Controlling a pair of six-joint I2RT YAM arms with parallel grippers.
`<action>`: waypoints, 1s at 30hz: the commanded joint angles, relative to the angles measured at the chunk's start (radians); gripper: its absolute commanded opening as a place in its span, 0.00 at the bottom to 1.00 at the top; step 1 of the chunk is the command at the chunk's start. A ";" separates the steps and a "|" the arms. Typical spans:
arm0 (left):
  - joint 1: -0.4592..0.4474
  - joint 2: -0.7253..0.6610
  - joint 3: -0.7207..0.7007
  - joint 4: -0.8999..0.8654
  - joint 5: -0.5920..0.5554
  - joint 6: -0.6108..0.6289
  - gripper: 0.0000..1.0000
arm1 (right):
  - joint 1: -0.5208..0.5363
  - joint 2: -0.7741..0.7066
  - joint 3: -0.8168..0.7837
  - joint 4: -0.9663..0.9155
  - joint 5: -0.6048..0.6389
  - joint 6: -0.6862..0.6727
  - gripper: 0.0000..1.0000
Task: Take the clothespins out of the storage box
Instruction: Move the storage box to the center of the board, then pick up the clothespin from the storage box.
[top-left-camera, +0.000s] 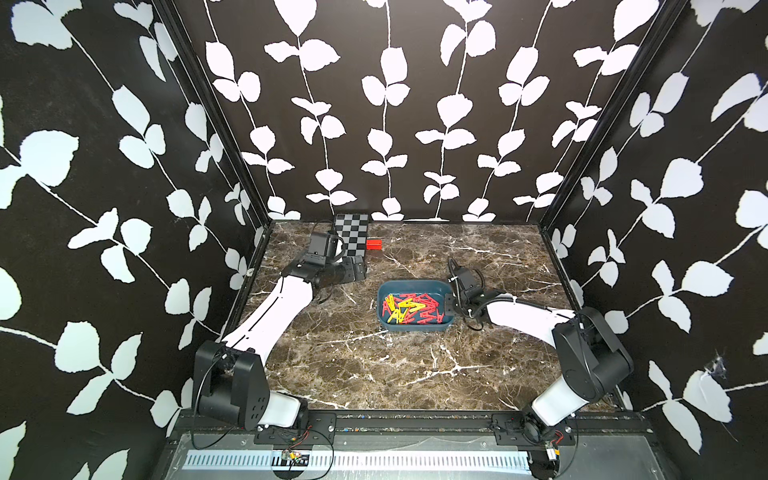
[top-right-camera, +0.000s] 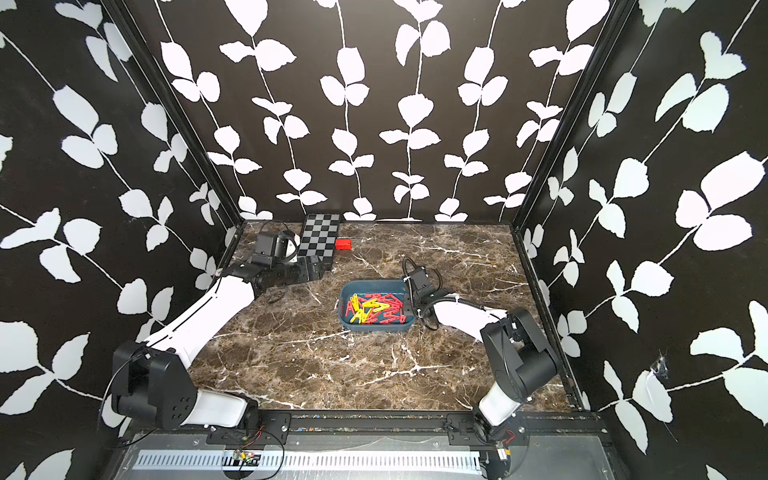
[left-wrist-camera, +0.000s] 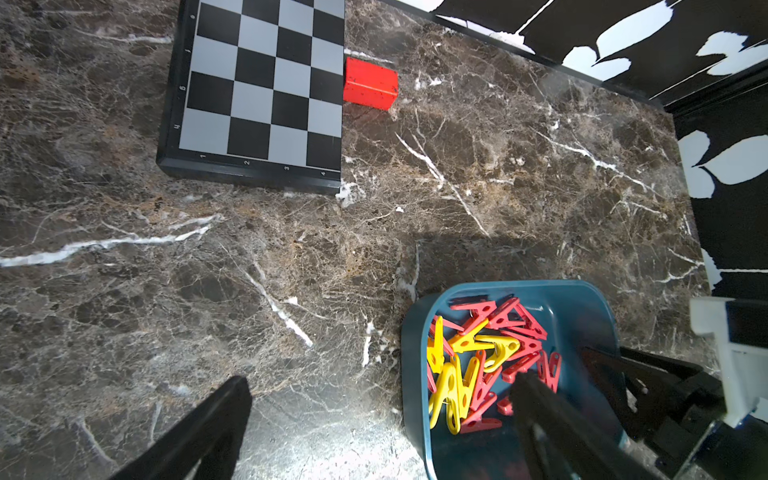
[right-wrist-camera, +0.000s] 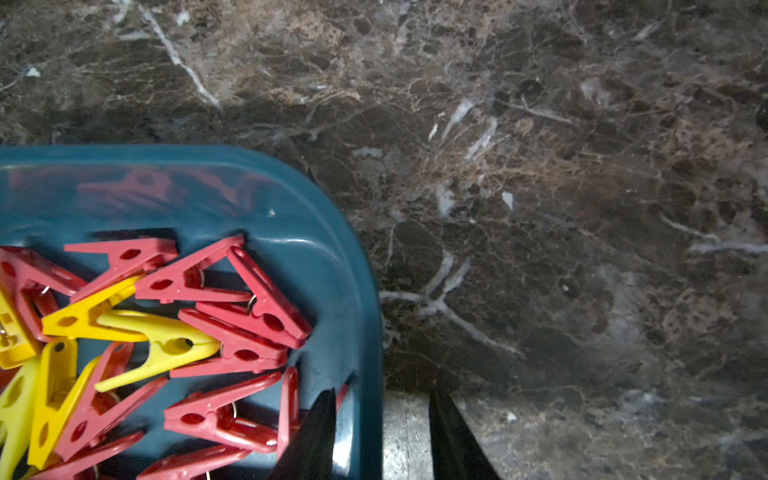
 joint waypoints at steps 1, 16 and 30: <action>-0.004 -0.002 0.025 -0.023 0.026 -0.019 0.97 | -0.006 -0.052 0.024 -0.025 -0.016 -0.020 0.50; -0.234 0.054 0.055 -0.097 -0.120 -0.162 0.74 | -0.015 -0.222 0.087 -0.089 -0.068 -0.090 0.99; -0.330 0.278 0.092 0.026 -0.098 -0.222 0.36 | -0.035 -0.316 0.092 -0.092 -0.151 -0.113 0.99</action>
